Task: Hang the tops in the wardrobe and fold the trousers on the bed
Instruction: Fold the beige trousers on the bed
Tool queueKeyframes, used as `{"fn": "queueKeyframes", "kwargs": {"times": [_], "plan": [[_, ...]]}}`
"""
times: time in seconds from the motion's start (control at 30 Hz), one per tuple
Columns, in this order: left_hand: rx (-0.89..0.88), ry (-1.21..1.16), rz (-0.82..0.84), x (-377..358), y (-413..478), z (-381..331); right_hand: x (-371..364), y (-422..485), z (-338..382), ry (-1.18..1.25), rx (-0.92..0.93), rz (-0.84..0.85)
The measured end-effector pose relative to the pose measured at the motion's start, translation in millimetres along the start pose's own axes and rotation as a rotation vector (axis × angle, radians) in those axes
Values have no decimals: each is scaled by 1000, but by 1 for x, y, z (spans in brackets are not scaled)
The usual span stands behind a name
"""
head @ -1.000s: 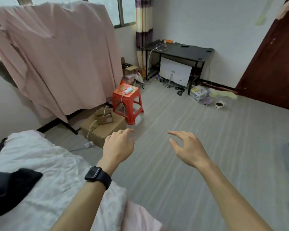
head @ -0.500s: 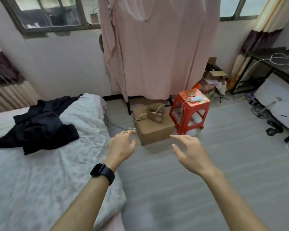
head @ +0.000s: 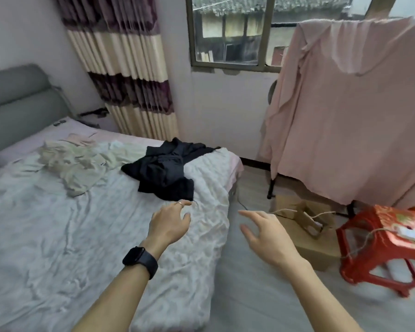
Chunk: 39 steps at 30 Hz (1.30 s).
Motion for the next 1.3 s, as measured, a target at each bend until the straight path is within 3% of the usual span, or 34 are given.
{"fn": "queueKeyframes", "kwargs": {"times": [0.37, 0.57, 0.73, 0.9, 1.1, 1.3], "plan": [[250, -11, -98, 3, 169, 127, -121, 224, 54, -24, 223, 206], [331, 10, -84, -8, 224, 169, -176, 312, 56, -10, 237, 315], [459, 27, -92, -28, 270, 222, -258, 386, 63, -67, 336, 488], [649, 69, -91, -39, 326, 292, -355, 471, 114, -43, 518, 646], [872, 133, -5, -54, 349, 368, -470, 517, 171, -12, 721, 835], [1004, 168, 88, -98, 345, 453, -608, 513, 191, -86, 795, 974]]}}
Point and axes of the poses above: each hand's wrist, its own y-axis towards the middle knuckle, its own x-axis out of the back of the hand, z = x × y, the point moved 7 cm from there along y, towards the middle knuckle, and after that the axes turned 10 degrees about -z, right-handed, at the moved point
